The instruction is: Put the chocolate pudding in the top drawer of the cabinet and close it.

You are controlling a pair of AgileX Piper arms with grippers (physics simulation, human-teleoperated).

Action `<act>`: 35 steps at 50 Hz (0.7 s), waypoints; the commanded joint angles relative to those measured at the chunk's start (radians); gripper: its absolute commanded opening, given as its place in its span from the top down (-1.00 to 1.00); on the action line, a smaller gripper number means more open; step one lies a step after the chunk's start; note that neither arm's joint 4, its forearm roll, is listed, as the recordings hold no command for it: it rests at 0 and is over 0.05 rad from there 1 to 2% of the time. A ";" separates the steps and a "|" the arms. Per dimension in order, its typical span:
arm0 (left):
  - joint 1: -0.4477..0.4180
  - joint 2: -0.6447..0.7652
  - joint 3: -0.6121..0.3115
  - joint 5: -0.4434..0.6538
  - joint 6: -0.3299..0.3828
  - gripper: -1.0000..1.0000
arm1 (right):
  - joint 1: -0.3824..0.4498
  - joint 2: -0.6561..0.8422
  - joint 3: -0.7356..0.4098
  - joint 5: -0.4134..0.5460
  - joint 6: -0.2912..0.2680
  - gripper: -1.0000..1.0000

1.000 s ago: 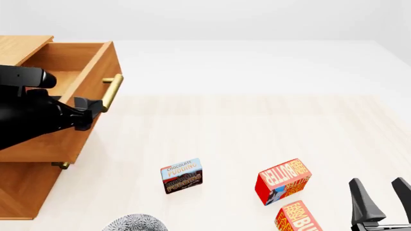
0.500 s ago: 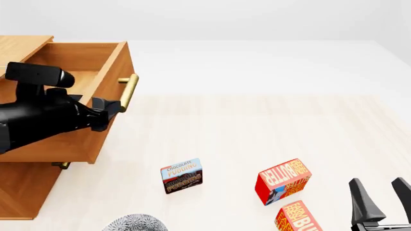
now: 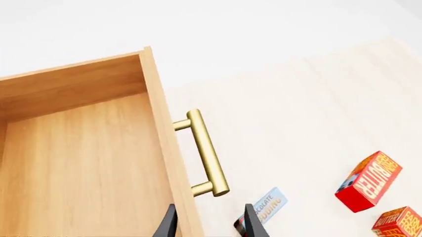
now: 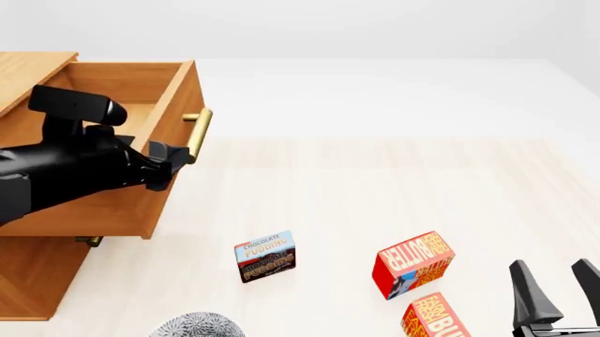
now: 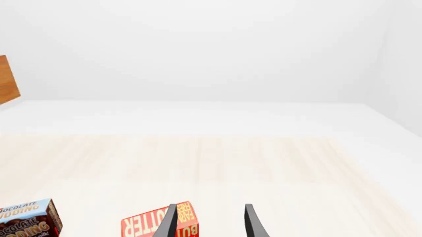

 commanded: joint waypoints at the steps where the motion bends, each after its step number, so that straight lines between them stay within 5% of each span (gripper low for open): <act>1: -0.111 0.075 -0.018 0.000 0.064 -1.00 | -0.006 0.001 0.000 0.000 0.000 -1.00; 35: -0.032 -0.080 -0.238 0.238 0.207 -1.00 | -0.006 0.001 0.001 0.000 0.000 -1.00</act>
